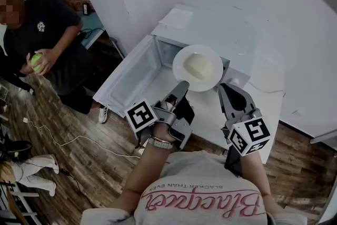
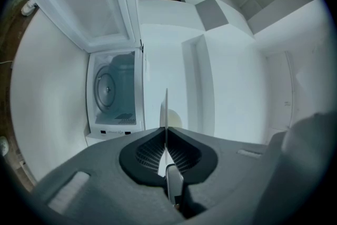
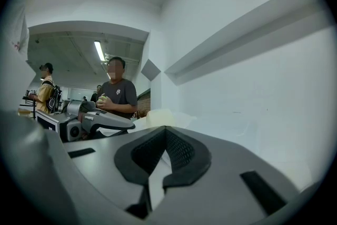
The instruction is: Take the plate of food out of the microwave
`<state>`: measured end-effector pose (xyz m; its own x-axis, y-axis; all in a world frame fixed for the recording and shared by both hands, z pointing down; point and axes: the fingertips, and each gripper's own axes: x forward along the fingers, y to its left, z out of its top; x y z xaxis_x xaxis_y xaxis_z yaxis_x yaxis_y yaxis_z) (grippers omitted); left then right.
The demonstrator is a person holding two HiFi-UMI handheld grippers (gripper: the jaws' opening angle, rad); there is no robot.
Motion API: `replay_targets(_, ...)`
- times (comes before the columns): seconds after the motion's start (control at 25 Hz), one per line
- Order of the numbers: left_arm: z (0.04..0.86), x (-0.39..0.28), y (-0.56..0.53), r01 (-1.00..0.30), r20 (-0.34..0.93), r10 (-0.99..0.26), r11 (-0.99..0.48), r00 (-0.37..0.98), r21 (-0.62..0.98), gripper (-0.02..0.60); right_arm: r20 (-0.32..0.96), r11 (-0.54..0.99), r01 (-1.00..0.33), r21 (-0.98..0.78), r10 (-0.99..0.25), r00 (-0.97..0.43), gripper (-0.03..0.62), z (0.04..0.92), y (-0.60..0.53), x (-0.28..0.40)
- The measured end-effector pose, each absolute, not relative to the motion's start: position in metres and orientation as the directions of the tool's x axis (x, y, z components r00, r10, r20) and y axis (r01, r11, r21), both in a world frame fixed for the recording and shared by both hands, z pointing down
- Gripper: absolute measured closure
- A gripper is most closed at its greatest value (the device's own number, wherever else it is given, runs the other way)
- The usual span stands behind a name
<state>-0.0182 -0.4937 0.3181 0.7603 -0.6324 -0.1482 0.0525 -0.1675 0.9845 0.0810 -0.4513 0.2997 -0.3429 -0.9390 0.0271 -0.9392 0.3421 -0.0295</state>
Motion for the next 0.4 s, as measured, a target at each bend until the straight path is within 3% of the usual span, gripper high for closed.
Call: replay_targets(0.4, 0.3176, -0.0145, -0.5028, 0.057, -0.150, -0.631, -0.166, 0.761, 0.985, 0.565, 0.034, 0.344, -0.938, -0.028, -0.938, -0.345, 0.589, 0.3017, -0.4600, 0.0817)
